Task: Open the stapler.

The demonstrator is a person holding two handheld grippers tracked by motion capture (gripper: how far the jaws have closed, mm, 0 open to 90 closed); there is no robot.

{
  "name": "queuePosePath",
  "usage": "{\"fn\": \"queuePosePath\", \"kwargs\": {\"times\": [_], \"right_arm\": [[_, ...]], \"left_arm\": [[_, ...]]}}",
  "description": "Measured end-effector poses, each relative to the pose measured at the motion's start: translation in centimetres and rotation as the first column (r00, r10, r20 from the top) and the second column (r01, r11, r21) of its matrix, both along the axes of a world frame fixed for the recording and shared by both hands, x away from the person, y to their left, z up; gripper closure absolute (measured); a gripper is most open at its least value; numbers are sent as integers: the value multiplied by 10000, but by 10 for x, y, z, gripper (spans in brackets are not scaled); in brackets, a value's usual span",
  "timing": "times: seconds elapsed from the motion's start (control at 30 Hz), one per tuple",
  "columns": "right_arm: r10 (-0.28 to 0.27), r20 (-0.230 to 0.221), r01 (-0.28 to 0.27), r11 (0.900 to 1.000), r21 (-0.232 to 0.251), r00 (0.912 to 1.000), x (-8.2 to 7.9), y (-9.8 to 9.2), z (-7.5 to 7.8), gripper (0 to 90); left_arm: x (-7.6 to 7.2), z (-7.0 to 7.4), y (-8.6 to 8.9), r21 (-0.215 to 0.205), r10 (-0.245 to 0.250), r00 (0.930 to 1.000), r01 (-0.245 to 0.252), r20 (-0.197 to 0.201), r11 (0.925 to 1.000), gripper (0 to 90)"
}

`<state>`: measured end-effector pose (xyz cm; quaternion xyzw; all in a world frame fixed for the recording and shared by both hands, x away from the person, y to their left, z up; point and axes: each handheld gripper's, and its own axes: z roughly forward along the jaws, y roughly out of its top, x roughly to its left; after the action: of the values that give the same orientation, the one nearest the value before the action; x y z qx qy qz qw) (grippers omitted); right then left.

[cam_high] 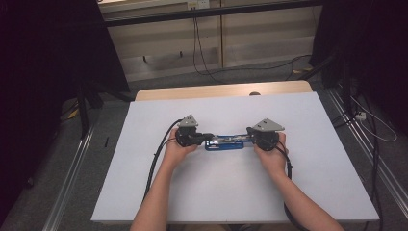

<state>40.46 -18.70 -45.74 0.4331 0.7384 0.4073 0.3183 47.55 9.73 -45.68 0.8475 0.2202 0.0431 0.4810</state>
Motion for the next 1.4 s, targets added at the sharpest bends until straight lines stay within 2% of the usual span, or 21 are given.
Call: {"fn": "queuePosePath", "kwargs": {"times": [0.13, 0.27, 0.3, 0.4, 0.57, 0.67, 0.73, 0.8, 0.93, 1.03, 1.1, 1.2, 1.3, 1.4], "right_arm": [[-5, -111, 6, 10000, 51, 9999, 1, -1, 1, 900], [65, -331, -63, 10000, 53, 9994, 3, -1, 2, 900], [64, -351, -64, 10000, 4, 9994, 3, -1, 2, 900], [30, -378, -28, 10000, 37, 9993, 3, -2, 3, 900], [89, -194, -88, 10000, 34, 9998, 4, -5, 9, 887], [-43, -177, 43, 10000, 30, 9998, 5, -10, 13, 813], [-178, -189, 181, 9997, 172, 9997, 6, -13, 16, 746], [-400, -211, 407, 9987, 301, 9990, 8, -18, 20, 645], [-871, -235, 882, 9947, 530, 9959, 12, -30, 29, 500], [-1061, -487, 1088, 9924, 579, 9932, 16, -40, 32, 410], [-1243, -620, 1277, 9904, 537, 9903, 18, -45, 33, 380], [-1447, -721, 1480, 9880, 435, 9869, 21, -51, 30, 333], [-1648, -864, 1686, 9849, 389, 9825, 25, -55, 25, 300], [-1754, -1176, 1812, 9826, 405, 9774, 30, -57, 18, 265]], "left_arm": [[0, 1, 0, 81, -11, 10000, 11, 13, 10000, 900], [1, 4, 2, -506, 32, 9998, -41, -191, 9987, 900], [1, 5, 2, -398, -8, 9999, 4, -103, 9992, 900], [0, 5, 2, -423, -18, 10000, 18, -21, 9991, 900], [-1, 12, 5, -527, 104, 9999, -110, -114, 9986, 806], [-4, 16, 7, -531, 160, 9999, -161, -25, 9985, 736], [-5, 19, 8, -457, 365, 9993, -367, -59, 9983, 623], [-7, 21, 9, -453, 409, 9992, -410, -26, 9981, 575], [-9, 26, 10, -452, 823, 9966, -822, 8, 9956, 391], [-9, 28, 12, -397, 1172, 9931, -1173, -38, 9923, 250], [-9, 29, 15, -295, 1283, 9917, -1280, 95, 9913, 213], [-9, 31, 17, -475, 1465, 9892, -1464, 1, 9881, 168], [-9, 32, 17, -462, 1421, 9898, -1414, 124, 9889, 161], [-9, 31, 16, -473, 1471, 9891, -1469, -2, 9880, 144]]}}
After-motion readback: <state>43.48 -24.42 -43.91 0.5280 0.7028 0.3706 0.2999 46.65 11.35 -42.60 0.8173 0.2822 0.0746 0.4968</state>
